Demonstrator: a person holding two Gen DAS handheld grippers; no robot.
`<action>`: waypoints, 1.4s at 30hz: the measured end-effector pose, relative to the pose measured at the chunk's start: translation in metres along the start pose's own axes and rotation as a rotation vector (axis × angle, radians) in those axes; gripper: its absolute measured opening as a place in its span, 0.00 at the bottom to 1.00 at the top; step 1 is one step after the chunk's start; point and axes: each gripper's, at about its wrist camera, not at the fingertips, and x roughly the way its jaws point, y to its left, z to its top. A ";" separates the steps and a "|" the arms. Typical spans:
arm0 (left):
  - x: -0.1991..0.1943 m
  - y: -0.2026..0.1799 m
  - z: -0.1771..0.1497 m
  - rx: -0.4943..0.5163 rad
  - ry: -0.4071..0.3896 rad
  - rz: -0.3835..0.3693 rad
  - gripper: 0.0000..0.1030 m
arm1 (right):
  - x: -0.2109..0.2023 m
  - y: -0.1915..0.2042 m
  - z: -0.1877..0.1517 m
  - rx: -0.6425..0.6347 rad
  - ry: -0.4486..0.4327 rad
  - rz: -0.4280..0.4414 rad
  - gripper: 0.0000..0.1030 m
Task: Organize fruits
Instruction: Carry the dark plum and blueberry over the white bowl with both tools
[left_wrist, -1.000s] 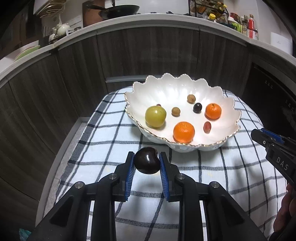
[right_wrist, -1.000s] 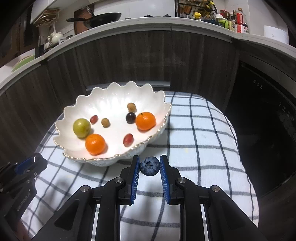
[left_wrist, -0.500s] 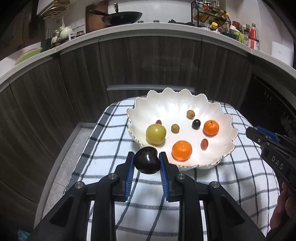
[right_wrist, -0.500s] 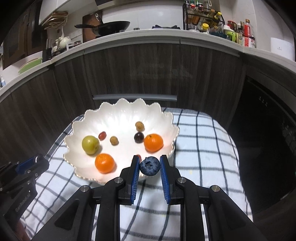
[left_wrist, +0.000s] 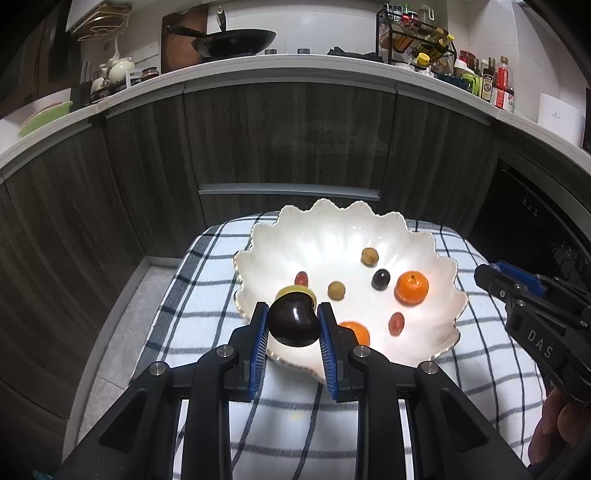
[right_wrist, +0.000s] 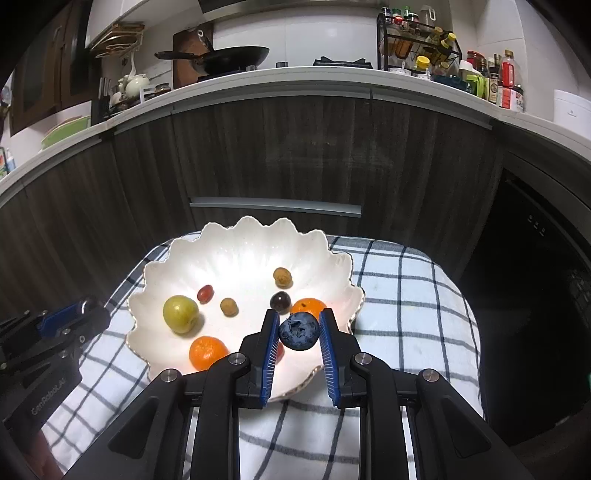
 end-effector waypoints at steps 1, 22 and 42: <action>0.003 0.000 0.002 -0.003 0.001 -0.003 0.26 | 0.001 0.000 0.001 0.001 0.001 0.001 0.23; 0.079 -0.009 0.047 0.015 0.048 -0.063 0.26 | 0.061 0.002 0.031 0.004 0.059 0.040 0.23; 0.133 0.000 0.048 -0.007 0.147 -0.086 0.27 | 0.107 0.007 0.036 0.026 0.128 0.044 0.23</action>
